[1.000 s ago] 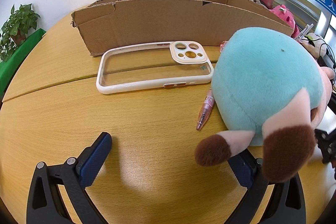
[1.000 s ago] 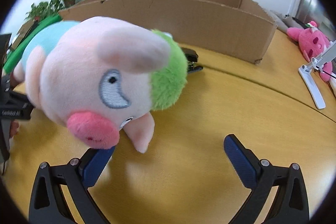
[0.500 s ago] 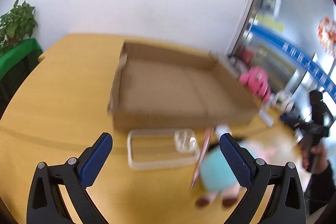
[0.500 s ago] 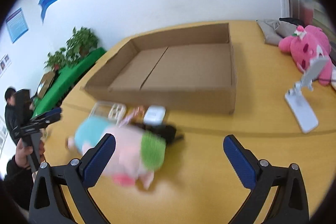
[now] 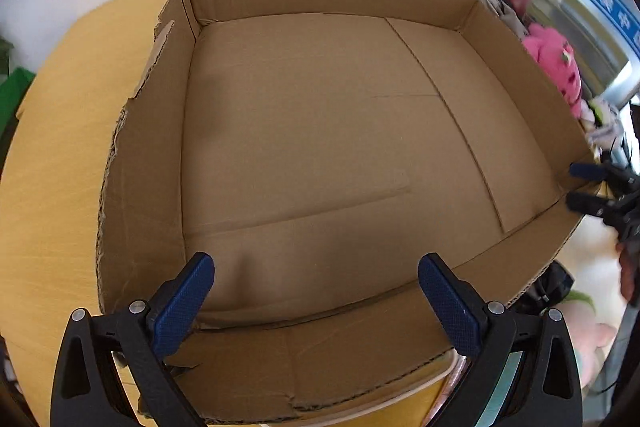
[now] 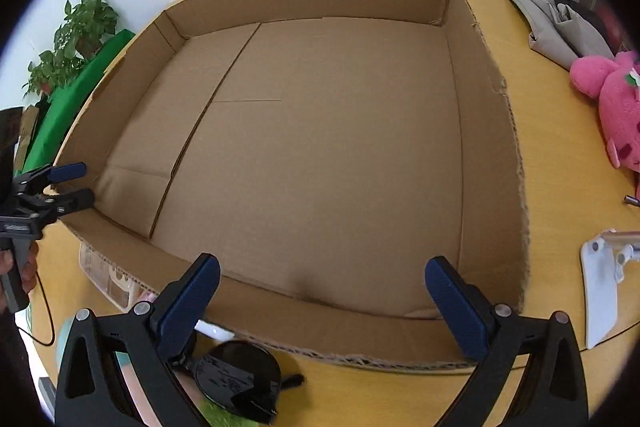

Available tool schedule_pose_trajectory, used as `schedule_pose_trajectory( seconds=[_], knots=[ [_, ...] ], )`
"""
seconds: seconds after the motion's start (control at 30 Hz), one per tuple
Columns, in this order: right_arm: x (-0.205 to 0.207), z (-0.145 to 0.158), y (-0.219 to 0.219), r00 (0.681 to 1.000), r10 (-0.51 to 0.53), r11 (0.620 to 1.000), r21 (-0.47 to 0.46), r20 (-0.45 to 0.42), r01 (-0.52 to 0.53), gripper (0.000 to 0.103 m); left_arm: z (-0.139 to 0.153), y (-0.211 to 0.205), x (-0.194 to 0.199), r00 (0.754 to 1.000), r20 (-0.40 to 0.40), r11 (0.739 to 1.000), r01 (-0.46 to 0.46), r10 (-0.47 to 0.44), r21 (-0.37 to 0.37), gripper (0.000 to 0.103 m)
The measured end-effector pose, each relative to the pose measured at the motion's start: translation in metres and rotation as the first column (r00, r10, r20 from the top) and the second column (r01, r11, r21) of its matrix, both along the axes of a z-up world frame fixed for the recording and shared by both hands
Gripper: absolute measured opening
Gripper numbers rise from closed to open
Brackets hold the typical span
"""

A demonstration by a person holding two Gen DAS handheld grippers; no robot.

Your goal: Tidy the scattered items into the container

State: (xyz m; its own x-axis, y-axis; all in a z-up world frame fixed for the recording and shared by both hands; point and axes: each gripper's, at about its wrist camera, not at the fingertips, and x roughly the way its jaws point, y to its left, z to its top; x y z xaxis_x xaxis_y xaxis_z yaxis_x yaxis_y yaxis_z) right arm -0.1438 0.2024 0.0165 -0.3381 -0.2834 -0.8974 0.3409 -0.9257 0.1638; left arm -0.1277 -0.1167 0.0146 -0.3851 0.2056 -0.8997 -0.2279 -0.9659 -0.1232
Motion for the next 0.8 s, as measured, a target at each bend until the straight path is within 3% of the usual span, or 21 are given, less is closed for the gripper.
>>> schedule_pose_trajectory(
  seconds=[0.1,0.43,0.53,0.6,0.7,0.8],
  knots=[
    [0.002,0.002,0.005,0.999,0.013,1.000,-0.003,0.031,-0.013,0.102,-0.002,-0.005,0.010,0.999,0.041,0.999,-0.023,0.022,0.043,0.103],
    [0.020,0.003,0.010,0.999,0.047,0.999,0.019,-0.014,-0.046,0.102,0.004,0.001,0.049,0.999,0.051,0.999,-0.011,0.009,0.037,0.103],
    [0.029,0.003,0.014,0.999,0.040,0.999,0.004,-0.021,-0.040,0.102,0.013,0.002,0.061,1.000,-0.013,0.999,-0.009,0.009,0.041,0.103],
    [0.036,0.008,0.022,0.998,0.032,0.998,-0.053,-0.047,-0.034,0.102,0.031,0.005,0.078,0.994,-0.108,0.997,0.002,0.006,0.078,0.103],
    [0.066,0.027,0.029,0.990,0.033,0.995,-0.091,-0.135,-0.046,0.102,0.065,0.010,0.122,0.959,-0.282,0.995,0.048,-0.021,0.089,0.103],
    [0.120,0.054,0.031,0.955,0.096,0.990,-0.071,-0.281,-0.120,0.102,0.089,0.011,0.171,0.923,-0.385,0.990,0.075,-0.023,0.122,0.103]
  ],
)
